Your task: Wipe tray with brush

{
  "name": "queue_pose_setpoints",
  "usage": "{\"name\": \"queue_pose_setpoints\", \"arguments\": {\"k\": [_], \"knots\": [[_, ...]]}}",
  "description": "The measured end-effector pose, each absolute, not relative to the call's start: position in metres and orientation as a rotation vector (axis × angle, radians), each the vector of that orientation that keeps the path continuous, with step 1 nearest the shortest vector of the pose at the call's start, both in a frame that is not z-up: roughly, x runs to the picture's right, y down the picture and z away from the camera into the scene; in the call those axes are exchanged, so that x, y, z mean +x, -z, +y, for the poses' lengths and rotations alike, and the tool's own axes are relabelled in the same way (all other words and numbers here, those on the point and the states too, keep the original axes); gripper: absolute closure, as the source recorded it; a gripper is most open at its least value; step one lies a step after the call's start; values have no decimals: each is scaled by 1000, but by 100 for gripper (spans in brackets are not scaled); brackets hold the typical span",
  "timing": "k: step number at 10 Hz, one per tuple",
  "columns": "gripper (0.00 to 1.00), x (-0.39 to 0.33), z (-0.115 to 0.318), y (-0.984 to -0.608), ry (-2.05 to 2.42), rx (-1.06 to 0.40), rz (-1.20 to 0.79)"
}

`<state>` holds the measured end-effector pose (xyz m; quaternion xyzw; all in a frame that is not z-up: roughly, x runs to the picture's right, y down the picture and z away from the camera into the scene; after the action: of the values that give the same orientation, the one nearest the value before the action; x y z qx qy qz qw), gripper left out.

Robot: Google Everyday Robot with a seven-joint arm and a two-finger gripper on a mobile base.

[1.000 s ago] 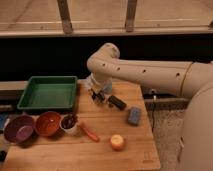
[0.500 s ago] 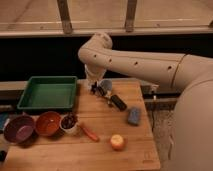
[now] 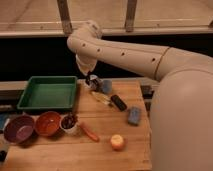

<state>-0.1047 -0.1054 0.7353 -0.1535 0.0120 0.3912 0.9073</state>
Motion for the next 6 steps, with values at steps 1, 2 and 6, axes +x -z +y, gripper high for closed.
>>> {"name": "queue_pose_setpoints", "arguments": {"k": [1,2,6], "knots": [[100,-115,-112,-736,-791,-315,14],[100,-130,-120,-737,-769,-314,-2],[100,-202,-151,-740,-667,-326,-103]]}}
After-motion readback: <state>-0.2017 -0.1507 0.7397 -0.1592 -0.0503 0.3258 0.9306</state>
